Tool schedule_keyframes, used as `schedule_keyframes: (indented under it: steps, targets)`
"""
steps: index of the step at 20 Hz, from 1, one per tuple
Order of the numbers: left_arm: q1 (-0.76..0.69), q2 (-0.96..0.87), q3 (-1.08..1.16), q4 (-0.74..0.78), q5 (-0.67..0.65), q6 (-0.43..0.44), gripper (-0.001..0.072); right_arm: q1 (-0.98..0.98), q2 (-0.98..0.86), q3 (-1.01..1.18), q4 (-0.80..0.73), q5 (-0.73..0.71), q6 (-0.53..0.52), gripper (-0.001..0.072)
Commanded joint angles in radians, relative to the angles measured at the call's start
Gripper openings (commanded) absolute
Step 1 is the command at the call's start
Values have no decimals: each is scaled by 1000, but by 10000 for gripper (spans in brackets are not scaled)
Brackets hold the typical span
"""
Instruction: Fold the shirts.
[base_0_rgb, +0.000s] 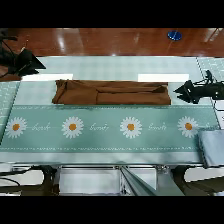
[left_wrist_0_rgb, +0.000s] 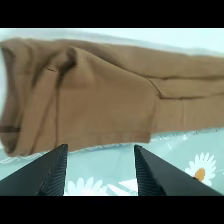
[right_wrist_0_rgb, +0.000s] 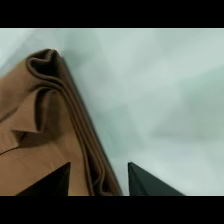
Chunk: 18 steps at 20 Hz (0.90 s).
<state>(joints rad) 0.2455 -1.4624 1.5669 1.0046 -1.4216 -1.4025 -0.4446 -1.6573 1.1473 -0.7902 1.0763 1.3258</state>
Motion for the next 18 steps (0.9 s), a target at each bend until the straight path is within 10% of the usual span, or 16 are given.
schedule_keyframes:
  steps: [1, 4, 7, 8, 10, 18]
  targets:
    - [-103, 149, -208, 5, 115, 52, 509, 78, -62, -14, 62, -15, -12, 417]
    - [-190, 156, -264, 5, 173, 52, 509, 146, -88, -5, 111, -51, -21, 396]
    - [-262, 135, -277, 5, 308, 47, 508, 191, -80, 45, 136, 8, -83, 29]
    - [-283, 124, -277, 5, 338, 45, 490, 191, -55, 61, 135, 38, -90, 28]
    - [-316, 106, -277, -28, 340, 48, 21, 184, 42, 60, 59, 62, -84, 28]
    - [-645, -32, -257, -191, 443, 19, 16, 192, 760, -282, -152, 91, -4, 28]
